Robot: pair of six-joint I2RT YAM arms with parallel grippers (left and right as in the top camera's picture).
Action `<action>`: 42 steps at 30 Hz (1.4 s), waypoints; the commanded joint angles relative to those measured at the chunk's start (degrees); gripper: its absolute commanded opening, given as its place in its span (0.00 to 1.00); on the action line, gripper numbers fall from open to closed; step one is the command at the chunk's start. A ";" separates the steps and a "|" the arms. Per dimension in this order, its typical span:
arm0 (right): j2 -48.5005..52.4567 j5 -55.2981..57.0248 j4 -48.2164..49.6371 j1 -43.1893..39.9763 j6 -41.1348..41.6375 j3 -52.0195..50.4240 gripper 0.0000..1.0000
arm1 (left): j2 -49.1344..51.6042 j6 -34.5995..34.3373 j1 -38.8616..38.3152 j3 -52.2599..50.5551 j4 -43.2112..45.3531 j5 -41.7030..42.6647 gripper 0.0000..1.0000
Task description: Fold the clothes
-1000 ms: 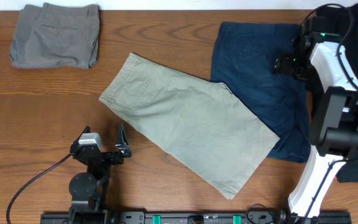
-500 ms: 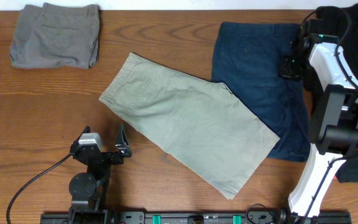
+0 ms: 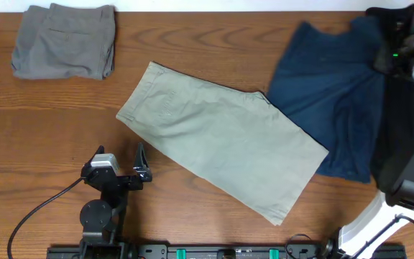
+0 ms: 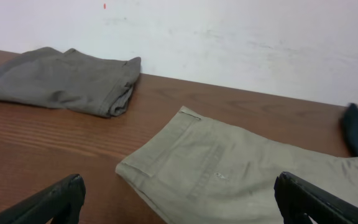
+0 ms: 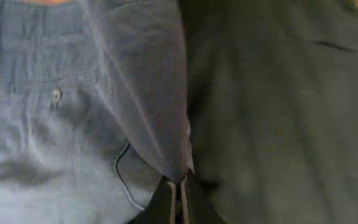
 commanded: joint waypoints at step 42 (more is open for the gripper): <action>-0.48 4.35 -19.76 -14.86 1.31 -0.68 0.99 | -0.35 0.59 -0.20 -1.14 -1.90 -1.53 0.98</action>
